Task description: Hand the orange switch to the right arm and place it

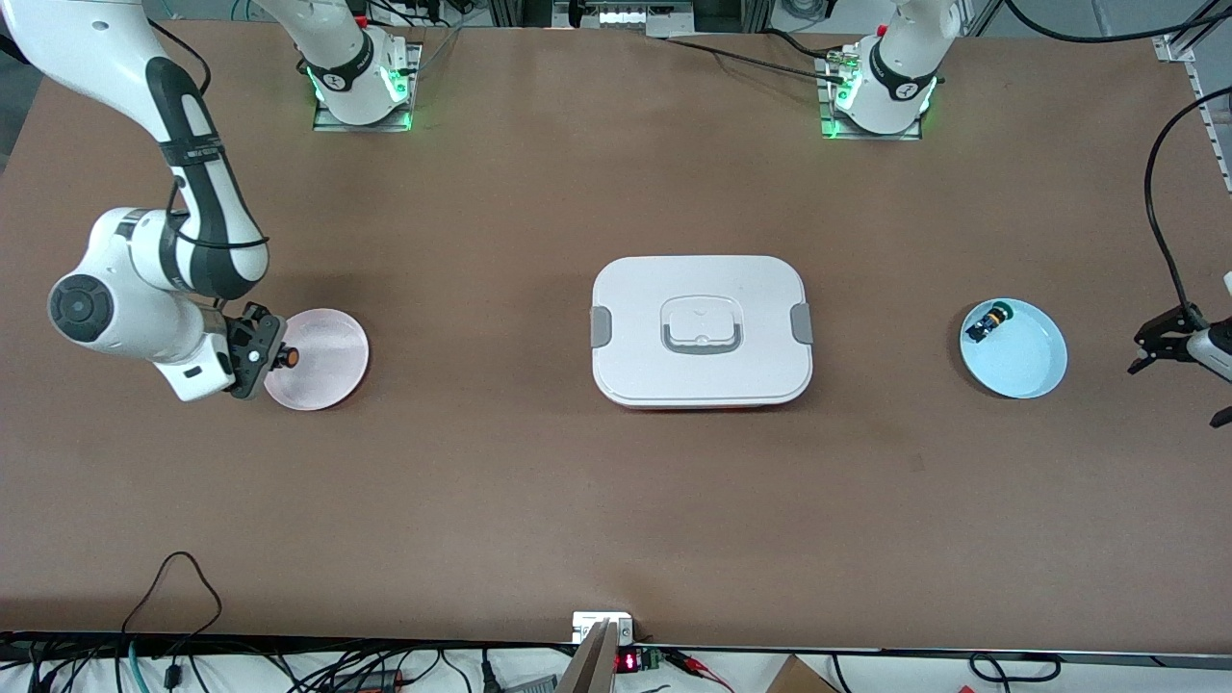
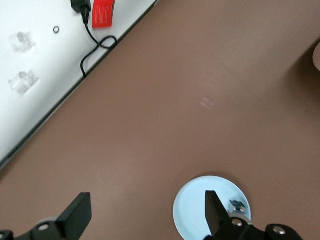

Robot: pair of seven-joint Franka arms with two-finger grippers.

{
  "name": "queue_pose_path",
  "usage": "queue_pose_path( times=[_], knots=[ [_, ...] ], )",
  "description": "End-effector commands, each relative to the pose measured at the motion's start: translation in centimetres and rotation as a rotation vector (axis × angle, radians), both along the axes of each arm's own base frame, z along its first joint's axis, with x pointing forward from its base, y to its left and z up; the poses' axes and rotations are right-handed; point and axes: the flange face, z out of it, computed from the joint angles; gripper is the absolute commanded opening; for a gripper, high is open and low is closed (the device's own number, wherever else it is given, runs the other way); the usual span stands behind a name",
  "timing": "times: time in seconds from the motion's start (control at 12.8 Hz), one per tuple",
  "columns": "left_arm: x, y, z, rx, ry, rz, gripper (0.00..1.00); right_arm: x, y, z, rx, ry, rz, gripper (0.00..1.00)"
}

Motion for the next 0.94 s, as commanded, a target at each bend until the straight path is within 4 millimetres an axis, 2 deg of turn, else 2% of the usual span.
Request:
queue_pose_path(
  times=[0.0,0.23,0.31,0.47,0.62,0.86],
  knots=[
    [-1.1,-3.4,2.8,0.064,0.03,0.068,1.0,-0.8,2.1,-0.5,0.009,-0.028,0.078,0.2],
    [-2.7,-8.6,4.2,0.106,0.092,0.222,1.0,-1.4,3.2,-1.8,0.022,-0.069,0.157,0.2],
    [-3.2,-9.3,4.6,0.106,0.103,0.28,1.0,-1.6,3.1,-2.2,0.023,-0.076,0.171,0.2],
    [-3.6,-10.2,5.0,0.102,0.118,0.355,1.0,-1.9,3.0,-3.3,0.025,-0.075,0.191,0.2],
    [-4.1,-10.3,5.0,0.093,0.14,0.471,1.0,-2.3,2.9,-4.3,0.026,-0.067,0.2,0.2],
    [-4.1,-10.2,4.8,0.083,0.146,0.539,1.0,-3.0,2.4,-5.4,0.028,-0.049,0.192,0.21]
  ],
)
